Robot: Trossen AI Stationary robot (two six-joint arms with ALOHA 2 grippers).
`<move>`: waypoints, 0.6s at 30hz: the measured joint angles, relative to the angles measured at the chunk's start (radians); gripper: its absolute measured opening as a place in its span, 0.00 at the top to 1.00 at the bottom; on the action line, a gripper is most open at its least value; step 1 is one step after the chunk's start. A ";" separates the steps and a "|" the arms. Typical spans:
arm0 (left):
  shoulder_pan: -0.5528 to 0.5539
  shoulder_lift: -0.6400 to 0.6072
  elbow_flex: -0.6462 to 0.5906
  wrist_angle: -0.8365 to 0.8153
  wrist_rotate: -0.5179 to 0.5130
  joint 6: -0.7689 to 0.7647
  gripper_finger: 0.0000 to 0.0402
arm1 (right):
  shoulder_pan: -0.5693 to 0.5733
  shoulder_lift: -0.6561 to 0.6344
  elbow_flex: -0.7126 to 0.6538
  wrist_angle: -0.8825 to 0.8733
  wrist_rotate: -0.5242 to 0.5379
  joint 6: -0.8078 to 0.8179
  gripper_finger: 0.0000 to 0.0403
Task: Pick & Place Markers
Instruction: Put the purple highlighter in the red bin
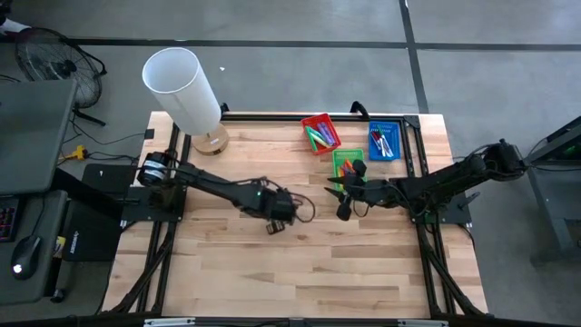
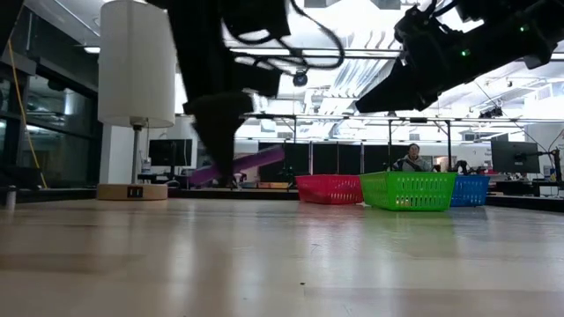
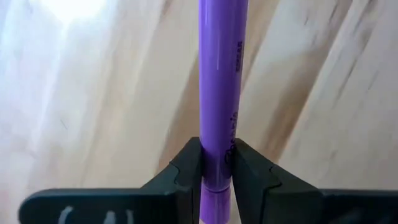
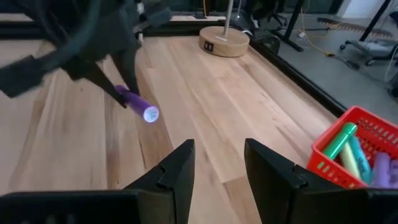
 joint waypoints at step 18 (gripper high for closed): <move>0.028 -0.003 0.166 0.046 -0.052 0.244 0.86 | 0.004 -0.046 0.000 0.011 -0.042 -0.152 0.68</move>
